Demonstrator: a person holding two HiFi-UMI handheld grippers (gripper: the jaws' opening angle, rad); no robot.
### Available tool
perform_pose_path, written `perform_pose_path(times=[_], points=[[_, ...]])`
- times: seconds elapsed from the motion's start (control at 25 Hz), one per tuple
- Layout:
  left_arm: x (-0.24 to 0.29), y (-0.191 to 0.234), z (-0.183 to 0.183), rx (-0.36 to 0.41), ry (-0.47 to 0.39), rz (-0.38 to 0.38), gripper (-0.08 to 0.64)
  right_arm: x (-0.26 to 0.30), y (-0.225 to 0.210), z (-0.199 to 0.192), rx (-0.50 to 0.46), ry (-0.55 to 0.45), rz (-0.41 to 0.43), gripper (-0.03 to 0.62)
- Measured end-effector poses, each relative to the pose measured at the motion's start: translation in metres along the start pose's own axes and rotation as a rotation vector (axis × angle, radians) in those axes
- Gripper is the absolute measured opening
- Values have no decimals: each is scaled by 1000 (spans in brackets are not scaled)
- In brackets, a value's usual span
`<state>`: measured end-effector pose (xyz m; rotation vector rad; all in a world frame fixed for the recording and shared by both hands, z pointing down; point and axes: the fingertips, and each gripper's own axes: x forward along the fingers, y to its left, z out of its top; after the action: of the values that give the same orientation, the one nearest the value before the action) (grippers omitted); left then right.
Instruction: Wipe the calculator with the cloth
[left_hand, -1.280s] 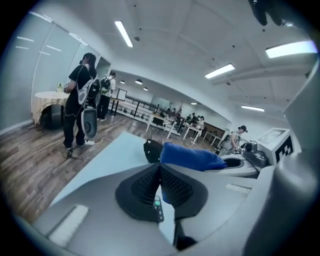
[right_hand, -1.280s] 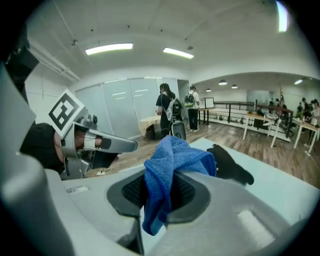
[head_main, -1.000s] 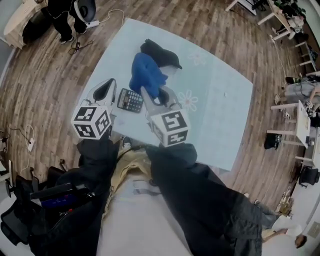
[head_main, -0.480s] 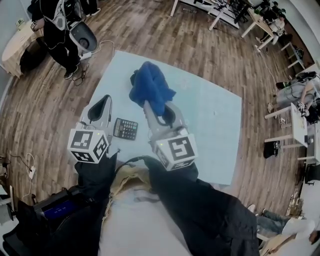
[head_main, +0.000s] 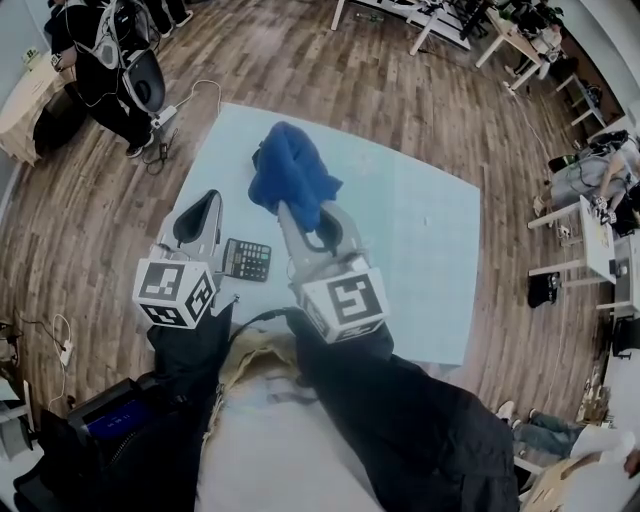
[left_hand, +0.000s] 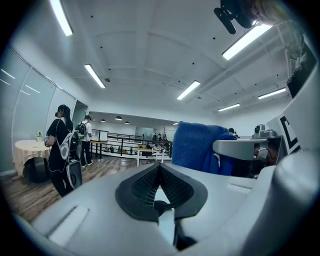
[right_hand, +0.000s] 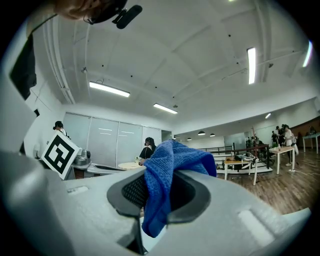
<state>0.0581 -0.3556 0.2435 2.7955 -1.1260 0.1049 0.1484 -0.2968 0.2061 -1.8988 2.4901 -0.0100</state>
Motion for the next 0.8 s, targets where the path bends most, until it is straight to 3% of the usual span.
perform_pose_path(times=[0.8], points=[[-8,-8,-2,14,1,9,0,-8,4,-3,1,3,27,80]])
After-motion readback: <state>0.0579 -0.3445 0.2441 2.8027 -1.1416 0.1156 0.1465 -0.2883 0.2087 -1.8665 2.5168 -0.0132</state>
